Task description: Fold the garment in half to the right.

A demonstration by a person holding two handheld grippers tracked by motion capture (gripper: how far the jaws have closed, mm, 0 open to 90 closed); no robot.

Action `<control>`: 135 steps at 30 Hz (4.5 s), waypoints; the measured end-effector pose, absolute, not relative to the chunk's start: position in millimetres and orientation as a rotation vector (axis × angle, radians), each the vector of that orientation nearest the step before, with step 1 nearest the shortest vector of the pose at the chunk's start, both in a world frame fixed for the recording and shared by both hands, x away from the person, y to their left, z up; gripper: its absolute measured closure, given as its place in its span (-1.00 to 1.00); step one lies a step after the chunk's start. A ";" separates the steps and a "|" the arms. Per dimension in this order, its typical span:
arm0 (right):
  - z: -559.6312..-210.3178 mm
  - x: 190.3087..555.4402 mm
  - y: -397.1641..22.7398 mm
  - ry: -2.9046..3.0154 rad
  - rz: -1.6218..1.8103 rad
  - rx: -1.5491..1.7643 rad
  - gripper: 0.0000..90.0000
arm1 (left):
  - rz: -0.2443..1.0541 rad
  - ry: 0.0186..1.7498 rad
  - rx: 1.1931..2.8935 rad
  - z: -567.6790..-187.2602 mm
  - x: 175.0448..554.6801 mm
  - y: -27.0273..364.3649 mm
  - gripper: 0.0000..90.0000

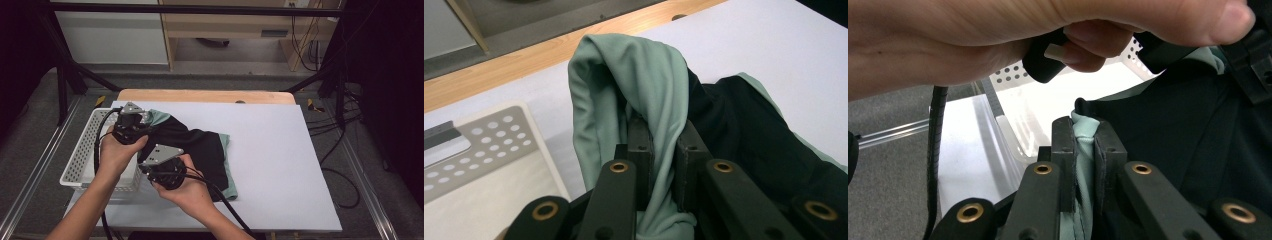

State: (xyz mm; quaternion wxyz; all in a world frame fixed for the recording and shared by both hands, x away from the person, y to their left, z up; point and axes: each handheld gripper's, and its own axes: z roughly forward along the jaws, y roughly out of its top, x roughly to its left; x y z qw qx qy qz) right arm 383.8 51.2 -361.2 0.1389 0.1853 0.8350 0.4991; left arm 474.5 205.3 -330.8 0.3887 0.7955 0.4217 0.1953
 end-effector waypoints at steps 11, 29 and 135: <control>-367.4 389.9 54.2 2.391 1.458 0.572 0.84 | 0.501 1.094 2.030 -337.3 483.7 203.5 0.79; -372.8 396.9 39.3 2.392 1.418 0.587 0.83 | 0.476 1.120 2.064 -349.3 496.7 183.7 0.78; -407.3 387.8 -66.2 2.352 1.352 0.728 0.82 | 0.407 1.098 1.991 -375.0 503.3 102.9 0.60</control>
